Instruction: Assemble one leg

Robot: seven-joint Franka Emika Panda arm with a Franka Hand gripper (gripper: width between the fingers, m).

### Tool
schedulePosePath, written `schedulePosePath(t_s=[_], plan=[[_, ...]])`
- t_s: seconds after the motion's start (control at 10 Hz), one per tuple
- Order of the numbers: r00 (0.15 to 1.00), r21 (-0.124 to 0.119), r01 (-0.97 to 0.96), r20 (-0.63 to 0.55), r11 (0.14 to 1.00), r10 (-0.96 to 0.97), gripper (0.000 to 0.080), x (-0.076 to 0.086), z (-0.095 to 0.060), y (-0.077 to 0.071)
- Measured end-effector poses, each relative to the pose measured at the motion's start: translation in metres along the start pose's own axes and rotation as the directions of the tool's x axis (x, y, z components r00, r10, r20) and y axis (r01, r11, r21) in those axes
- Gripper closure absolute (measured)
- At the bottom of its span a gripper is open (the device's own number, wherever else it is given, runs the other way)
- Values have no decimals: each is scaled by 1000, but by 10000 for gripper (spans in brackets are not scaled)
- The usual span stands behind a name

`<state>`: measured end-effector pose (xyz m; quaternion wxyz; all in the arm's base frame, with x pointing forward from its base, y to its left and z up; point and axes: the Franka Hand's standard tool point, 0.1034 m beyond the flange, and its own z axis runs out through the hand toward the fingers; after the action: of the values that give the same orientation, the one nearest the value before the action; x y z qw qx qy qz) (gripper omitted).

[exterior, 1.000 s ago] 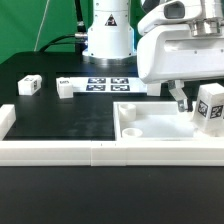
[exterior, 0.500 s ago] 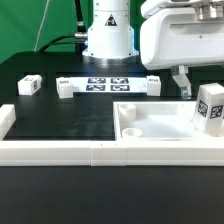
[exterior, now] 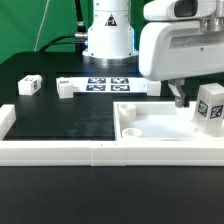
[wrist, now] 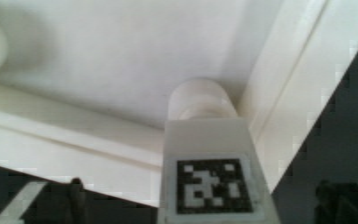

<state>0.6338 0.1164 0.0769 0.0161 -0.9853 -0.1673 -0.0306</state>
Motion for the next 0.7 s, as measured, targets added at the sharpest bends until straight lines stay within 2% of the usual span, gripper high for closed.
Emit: schedulePosePath(t_s=[0.1,0.2,0.3,0.7], plan=[[994,19,-3,107,1000,1,150,-9,1,-3],[983,27,-2,181,1000,-3,150,-6,-3,-3],[992,17,-1,129,1000,-1,150,9,-6,0],[992,18,0,127,1000,-2,150,9,-6,-2]])
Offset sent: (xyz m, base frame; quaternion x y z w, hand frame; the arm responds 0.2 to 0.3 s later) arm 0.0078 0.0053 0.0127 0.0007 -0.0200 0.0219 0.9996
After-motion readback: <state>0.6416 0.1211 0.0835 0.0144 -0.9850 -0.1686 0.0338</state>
